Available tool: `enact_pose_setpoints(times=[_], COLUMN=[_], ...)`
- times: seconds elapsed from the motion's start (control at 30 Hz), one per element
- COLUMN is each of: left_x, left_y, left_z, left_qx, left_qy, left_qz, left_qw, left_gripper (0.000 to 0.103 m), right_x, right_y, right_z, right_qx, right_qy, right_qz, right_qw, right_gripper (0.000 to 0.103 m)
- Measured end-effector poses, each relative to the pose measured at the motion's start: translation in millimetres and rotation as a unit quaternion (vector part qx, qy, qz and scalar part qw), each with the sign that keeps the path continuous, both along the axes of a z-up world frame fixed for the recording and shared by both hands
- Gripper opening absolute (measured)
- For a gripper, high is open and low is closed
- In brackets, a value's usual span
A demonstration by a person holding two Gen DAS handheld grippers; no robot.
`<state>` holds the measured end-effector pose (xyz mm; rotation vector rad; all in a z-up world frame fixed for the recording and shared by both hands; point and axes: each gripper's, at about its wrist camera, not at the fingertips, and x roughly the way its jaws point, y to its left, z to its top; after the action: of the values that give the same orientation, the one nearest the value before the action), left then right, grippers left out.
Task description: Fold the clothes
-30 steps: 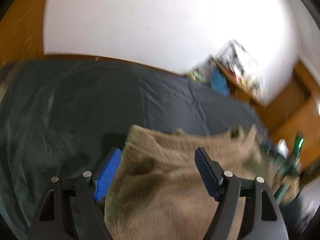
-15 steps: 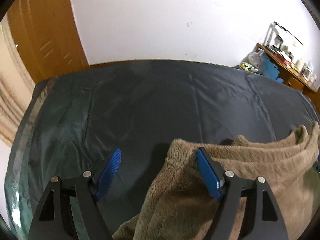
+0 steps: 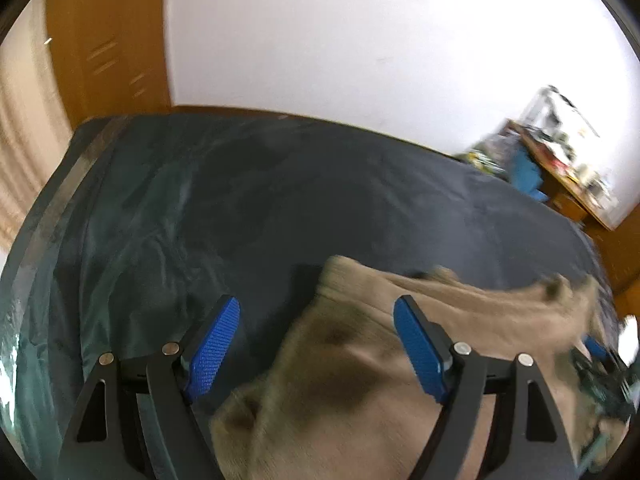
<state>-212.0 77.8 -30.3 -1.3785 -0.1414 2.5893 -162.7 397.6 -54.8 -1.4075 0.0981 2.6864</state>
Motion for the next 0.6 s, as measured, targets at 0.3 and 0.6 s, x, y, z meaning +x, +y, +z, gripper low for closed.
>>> enact_pose_setpoints(times=[0.3,0.6], left_x=[7,-42], left_y=[85,90], left_z=[-4,-38], left_qx=[-0.05,-0.045], left_qy=[-0.022,-0.061], left_qz=[-0.093,-0.03], left_qw=[0.9942,0.9967], left_gripper=[0.085,0.086], right_x=[-1,1], right_y=[0,0], right_z=[0,0], right_qx=[0.001,-0.005], right_qy=[0.004,0.012], right_qz=[-0.001,-0.001], right_qw=[1.0,1.0], right_gripper=[0.08,0.08])
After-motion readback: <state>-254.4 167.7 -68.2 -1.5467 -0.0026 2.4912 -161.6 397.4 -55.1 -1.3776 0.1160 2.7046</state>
